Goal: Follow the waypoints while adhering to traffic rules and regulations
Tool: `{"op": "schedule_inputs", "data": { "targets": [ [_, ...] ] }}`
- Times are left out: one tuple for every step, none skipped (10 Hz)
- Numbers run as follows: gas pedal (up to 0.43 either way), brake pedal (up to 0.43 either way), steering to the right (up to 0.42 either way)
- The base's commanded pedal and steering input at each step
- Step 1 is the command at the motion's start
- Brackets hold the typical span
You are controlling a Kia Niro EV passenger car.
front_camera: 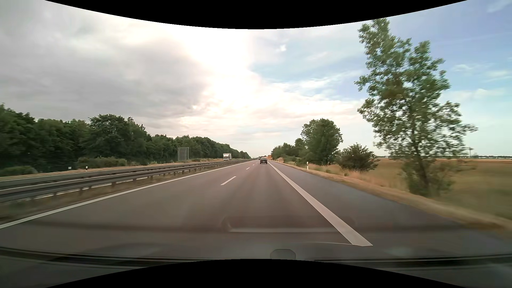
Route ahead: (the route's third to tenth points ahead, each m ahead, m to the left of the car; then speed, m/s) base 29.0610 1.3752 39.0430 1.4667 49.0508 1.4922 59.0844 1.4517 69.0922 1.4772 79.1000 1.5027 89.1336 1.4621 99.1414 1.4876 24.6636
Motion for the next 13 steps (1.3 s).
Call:
{"op": "schedule_inputs", "data": {
  "targets": [
    [0.24,0.0,-0.005],
    [0.24,0.0,-0.005],
    [0.24,0.0,-0.005],
    [0.24,0.0,-0.004],
    [0.24,0.0,-0.004],
    [0.24,0.0,-0.004],
    [0.248,0.0,-0.004],
    [0.248,0.0,-0.004],
    [0.248,0.0,-0.004],
    [0.26,0.0,-0.004],
    [0.26,0.0,-0.004],
    [0.26,0.0,-0.004],
    [0.26,0.0,-0.004]
  ]
}}
